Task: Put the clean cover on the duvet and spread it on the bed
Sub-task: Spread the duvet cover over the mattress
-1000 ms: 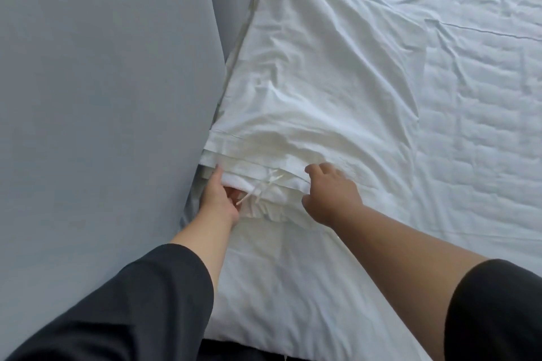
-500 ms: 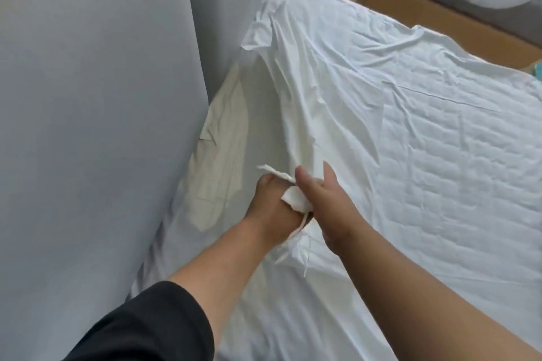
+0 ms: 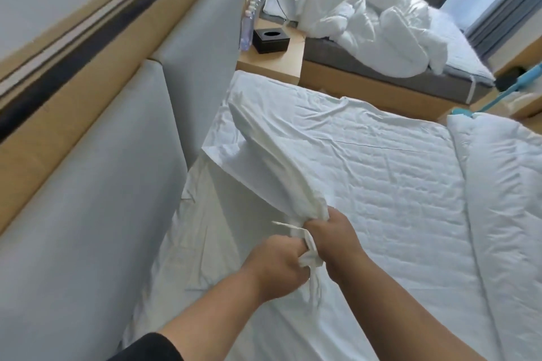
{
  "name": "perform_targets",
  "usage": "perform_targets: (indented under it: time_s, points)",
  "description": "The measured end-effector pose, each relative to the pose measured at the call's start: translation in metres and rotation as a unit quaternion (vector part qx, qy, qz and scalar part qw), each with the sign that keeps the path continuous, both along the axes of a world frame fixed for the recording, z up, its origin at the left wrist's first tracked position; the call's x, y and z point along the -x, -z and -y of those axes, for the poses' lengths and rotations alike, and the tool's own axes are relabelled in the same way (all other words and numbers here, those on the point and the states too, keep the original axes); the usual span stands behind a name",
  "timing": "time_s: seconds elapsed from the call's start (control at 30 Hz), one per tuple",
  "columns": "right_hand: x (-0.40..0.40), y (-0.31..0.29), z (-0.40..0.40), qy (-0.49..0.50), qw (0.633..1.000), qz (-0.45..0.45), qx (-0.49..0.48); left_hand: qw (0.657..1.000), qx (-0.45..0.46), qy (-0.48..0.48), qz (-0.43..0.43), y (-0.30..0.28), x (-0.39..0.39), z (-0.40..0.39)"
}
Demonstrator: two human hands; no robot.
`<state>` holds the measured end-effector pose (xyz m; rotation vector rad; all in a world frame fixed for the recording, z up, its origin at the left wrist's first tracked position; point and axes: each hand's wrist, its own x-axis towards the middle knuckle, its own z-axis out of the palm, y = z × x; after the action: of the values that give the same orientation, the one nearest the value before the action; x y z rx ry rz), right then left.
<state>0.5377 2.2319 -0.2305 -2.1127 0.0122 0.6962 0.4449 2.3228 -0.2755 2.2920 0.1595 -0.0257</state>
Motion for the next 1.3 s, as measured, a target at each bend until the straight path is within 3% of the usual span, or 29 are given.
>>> perform_targets:
  time_s: [0.13,0.27,0.43,0.5,0.57,0.63,0.73,0.77,0.9,0.97,1.0,1.03,1.1,1.13,1.2,1.3]
  points:
    - [0.018,-0.06,0.049,-0.011,0.997,0.004,-0.076,0.994,0.071,0.024,0.073,-0.069,0.024,0.027]
    - [0.038,-0.072,0.11,-0.022,0.988,-0.07,-0.134,0.988,0.15,0.045,0.015,-0.098,0.046,0.069]
    - [0.045,-0.02,0.178,-0.038,0.989,-0.115,-0.08,0.947,0.27,-0.15,-0.092,-0.064,0.064,0.125]
    - [0.035,-0.004,0.207,-0.027,0.988,-0.118,-0.094,0.945,0.203,-0.233,-0.106,-0.052,0.066,0.136]
    - [0.012,0.006,0.238,0.015,0.99,-0.098,-0.102,0.948,0.016,-0.282,-0.143,-0.043,0.073,0.12]
    - [-0.021,0.007,0.27,0.079,0.986,-0.08,-0.127,0.902,-0.119,-0.366,-0.198,-0.042,0.096,0.075]
    - [-0.061,0.001,0.302,0.132,0.979,-0.042,-0.146,0.813,-0.182,-0.492,-0.253,-0.041,0.132,0.022]
    - [-0.068,-0.002,0.302,0.121,0.982,-0.033,-0.144,0.806,-0.194,-0.494,-0.262,-0.04,0.128,0.024]
    - [-0.054,-0.014,0.272,-0.046,0.996,0.003,-0.071,0.884,-0.236,-0.322,-0.241,-0.042,0.065,0.102]
    - [-0.035,-0.018,0.254,-0.122,0.991,0.009,-0.052,0.934,-0.164,-0.246,-0.201,-0.045,0.038,0.138]
    - [-0.024,-0.02,0.246,-0.145,0.988,0.003,-0.051,0.949,-0.061,-0.236,-0.2,-0.047,0.03,0.153]
    - [-0.014,-0.021,0.239,-0.164,0.985,-0.003,-0.051,0.942,0.086,-0.242,-0.216,-0.05,0.026,0.168]
    - [0.004,-0.023,0.224,-0.205,0.978,-0.012,-0.046,0.866,0.341,-0.269,-0.248,-0.053,0.025,0.189]
    - [0.011,-0.023,0.218,-0.22,0.975,-0.014,-0.04,0.83,0.413,-0.28,-0.249,-0.052,0.026,0.191]
    - [0.019,-0.023,0.207,-0.237,0.971,-0.017,-0.028,0.799,0.454,-0.311,-0.242,-0.045,0.028,0.183]
    - [0.025,-0.021,0.198,-0.271,0.962,-0.017,-0.009,0.796,0.442,-0.335,-0.241,-0.035,0.029,0.161]
